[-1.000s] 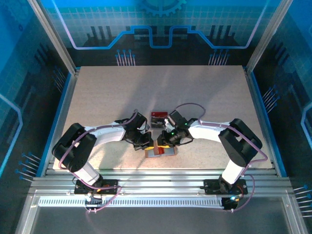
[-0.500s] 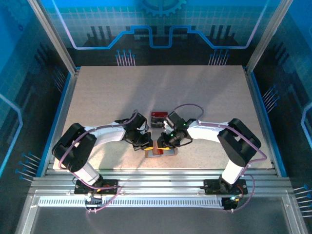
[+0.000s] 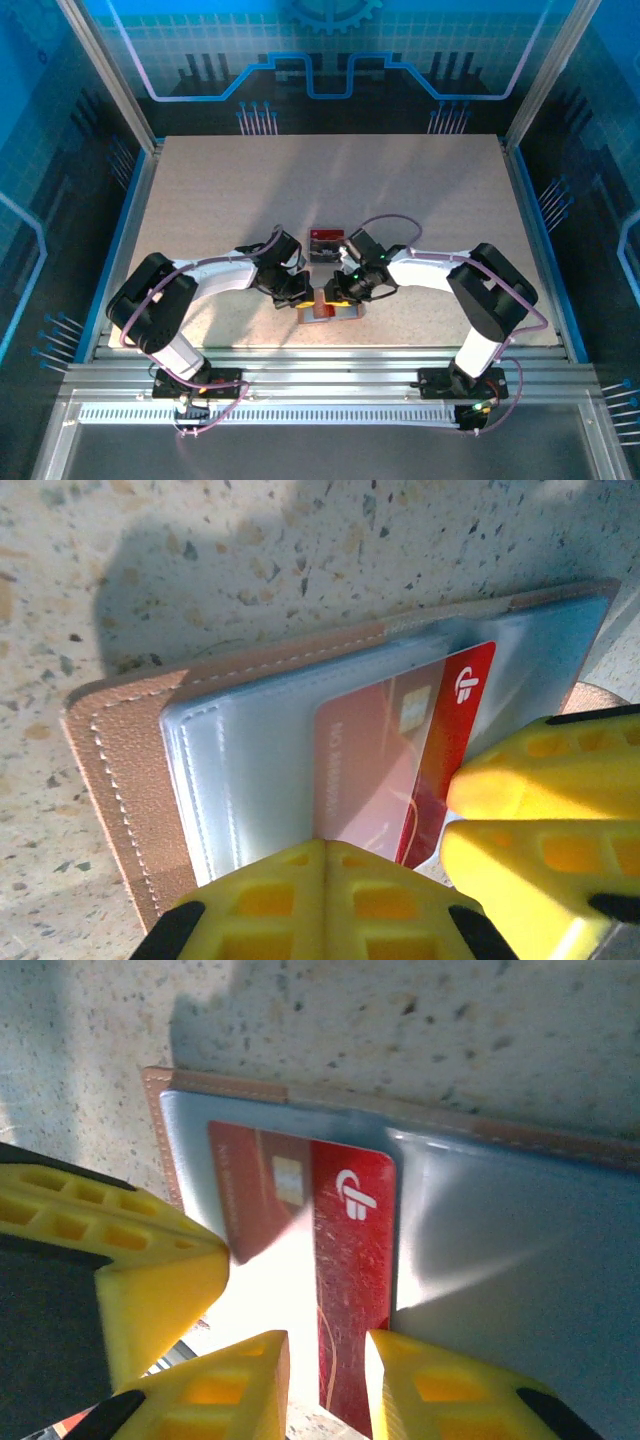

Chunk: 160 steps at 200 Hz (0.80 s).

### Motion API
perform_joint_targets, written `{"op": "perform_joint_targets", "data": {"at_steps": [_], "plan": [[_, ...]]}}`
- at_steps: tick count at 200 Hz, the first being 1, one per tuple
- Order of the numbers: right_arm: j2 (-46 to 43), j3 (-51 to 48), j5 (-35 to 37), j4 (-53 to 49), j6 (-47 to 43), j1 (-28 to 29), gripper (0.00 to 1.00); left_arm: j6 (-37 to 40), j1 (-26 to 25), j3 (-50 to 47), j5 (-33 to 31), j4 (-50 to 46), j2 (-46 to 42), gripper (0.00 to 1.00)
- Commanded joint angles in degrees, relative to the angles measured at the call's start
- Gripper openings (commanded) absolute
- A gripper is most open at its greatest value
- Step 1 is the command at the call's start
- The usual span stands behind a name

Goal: Take the credit cards out of the card holder

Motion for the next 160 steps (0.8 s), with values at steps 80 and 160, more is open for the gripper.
{"op": "perform_joint_targets", "data": {"at_steps": [80, 160], "plan": [[-0.38, -3.72, -5.05, 6.55, 1.61, -1.53, 0.27, 1.63, 0.24, -1.4, 0.03, -1.53, 0.97, 0.0], [-0.05, -4.61, -6.52, 9.62, 3.3, -1.53, 0.27, 0.85, 0.23, 0.03, 1.0, -1.53, -1.18, 0.0]]}}
